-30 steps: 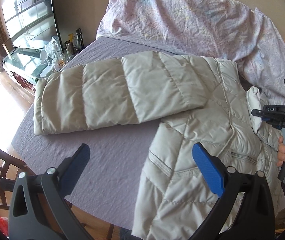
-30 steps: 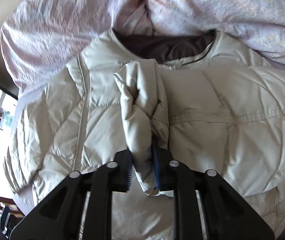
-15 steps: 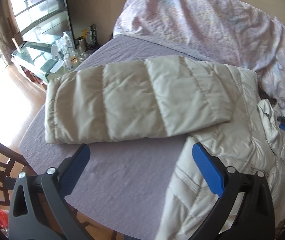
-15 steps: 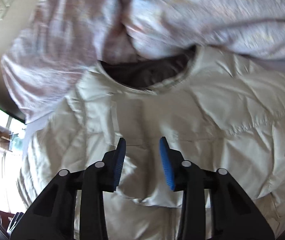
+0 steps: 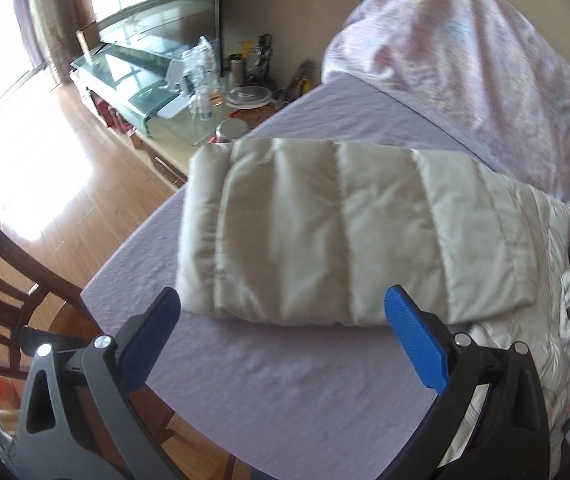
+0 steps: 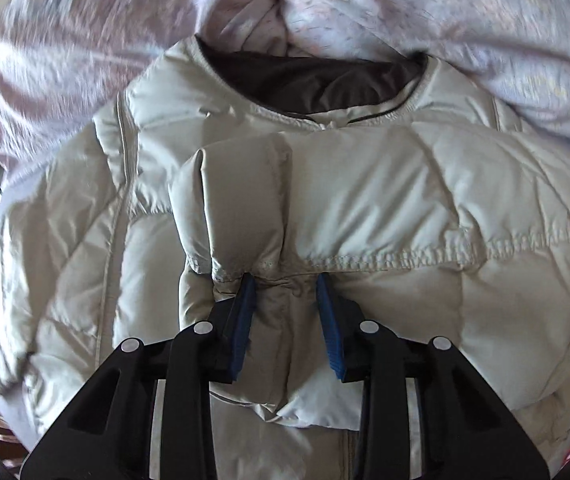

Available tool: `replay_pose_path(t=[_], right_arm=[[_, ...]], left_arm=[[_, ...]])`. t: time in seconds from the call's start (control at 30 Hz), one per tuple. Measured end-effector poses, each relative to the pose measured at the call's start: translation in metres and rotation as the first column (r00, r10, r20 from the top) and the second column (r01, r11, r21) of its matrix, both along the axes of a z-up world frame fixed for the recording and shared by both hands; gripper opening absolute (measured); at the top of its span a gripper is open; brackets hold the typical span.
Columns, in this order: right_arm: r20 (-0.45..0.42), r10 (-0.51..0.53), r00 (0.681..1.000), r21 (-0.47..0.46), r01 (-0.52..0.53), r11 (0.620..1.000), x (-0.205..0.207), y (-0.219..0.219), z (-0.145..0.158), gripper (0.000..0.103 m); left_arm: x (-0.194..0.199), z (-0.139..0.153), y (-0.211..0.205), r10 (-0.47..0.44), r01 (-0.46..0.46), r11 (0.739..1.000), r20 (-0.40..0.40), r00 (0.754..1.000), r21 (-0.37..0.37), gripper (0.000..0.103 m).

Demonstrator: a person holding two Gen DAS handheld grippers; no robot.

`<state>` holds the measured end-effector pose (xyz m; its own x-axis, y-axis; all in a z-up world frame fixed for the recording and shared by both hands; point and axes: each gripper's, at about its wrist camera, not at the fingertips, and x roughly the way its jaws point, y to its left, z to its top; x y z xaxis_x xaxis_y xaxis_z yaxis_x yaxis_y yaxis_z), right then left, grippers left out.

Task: Fold large clothes
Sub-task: 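Grasp the other sleeve cuff with the left gripper while the right gripper holds its sleeve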

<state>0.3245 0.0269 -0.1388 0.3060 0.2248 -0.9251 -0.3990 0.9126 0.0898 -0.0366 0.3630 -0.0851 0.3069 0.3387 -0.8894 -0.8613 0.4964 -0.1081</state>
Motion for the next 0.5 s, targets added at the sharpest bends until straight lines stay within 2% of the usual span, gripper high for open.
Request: replay_pose_path(t=[0.3,0.5], right_arm=[[-0.019,0.009,1.0,0.027,-0.008,1.0,0.001,0.01,-0.005,0.035],[-0.018,0.007,1.0,0.021,-0.007,1.0,-0.002,0.002,-0.002,0.035]], left_arm=[[-0.027,-0.022,0.056,0.101,-0.096,0.99,0.048,0.994,-0.104,0.101],[-0.03,-0.034,0.067,0.12,-0.108,0.982,0.067,0.99,-0.155,0.101]])
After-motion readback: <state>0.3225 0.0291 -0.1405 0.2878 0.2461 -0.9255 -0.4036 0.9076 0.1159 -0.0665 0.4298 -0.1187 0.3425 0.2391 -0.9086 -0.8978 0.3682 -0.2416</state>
